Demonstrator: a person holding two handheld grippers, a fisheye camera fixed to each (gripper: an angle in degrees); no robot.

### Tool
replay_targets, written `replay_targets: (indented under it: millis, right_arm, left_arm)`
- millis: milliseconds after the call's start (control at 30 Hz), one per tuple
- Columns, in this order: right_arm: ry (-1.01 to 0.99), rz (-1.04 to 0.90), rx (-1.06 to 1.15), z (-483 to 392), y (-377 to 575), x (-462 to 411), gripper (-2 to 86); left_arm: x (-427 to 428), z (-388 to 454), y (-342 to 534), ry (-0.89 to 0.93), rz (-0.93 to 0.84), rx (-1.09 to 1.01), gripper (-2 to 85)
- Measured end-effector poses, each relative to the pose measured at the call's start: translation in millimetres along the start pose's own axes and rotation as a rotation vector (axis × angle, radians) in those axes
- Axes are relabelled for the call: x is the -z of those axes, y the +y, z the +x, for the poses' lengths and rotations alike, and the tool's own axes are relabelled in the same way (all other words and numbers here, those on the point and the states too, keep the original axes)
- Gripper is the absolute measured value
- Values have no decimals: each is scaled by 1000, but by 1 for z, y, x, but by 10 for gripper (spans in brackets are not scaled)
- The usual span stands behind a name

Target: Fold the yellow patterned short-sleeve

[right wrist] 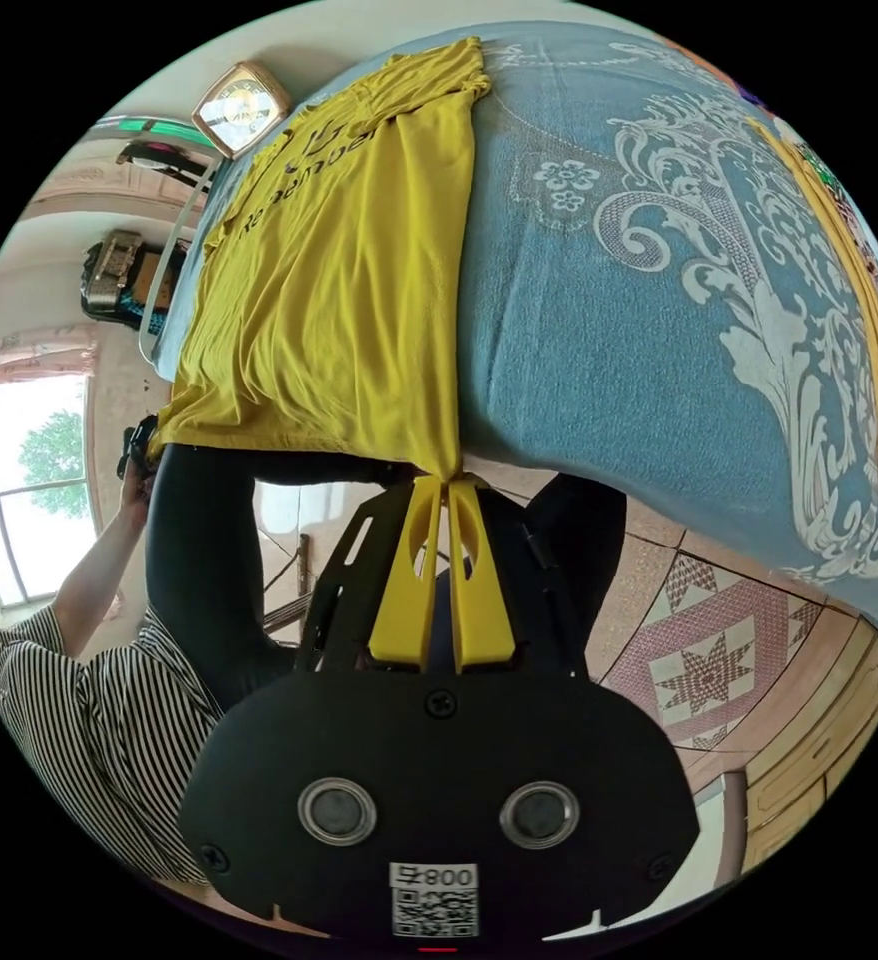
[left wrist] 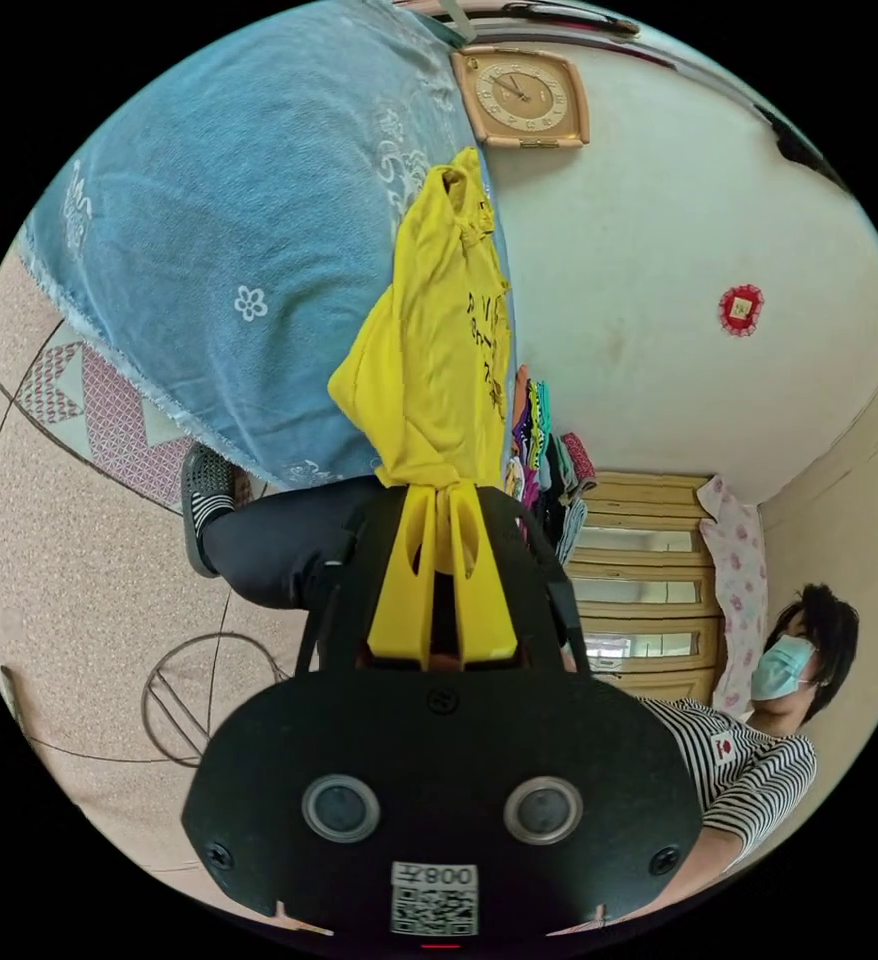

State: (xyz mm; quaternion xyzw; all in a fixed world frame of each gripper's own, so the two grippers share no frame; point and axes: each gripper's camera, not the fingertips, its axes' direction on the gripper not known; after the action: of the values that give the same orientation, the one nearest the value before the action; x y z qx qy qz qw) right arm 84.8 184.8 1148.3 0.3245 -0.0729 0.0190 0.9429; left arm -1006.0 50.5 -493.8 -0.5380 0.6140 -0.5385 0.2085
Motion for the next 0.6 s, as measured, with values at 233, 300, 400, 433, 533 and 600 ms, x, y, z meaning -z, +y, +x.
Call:
replay_targets:
  millis: [233, 300, 400, 433, 533, 600]
  right_arm:
    - [-223, 134, 21, 26, 42, 43, 5]
    - [-270, 164, 34, 31, 50, 56, 5]
    - [-341, 215, 76, 35, 62, 76, 4]
    - [-367, 233, 91, 36, 66, 84, 3]
    - [-406, 269, 121, 39, 75, 102, 3]
    - [-421, 289, 142, 40, 81, 112, 3]
  left_arm:
    - [18, 23, 26, 89, 35, -67, 22]
    - [26, 31, 35, 112, 44, -89, 21]
    - [35, 44, 43, 137, 52, -123, 20]
    - [37, 46, 45, 138, 52, -130, 19]
    - [43, 61, 50, 148, 47, -173, 18]
    - [47, 72, 53, 160, 45, -204, 18]
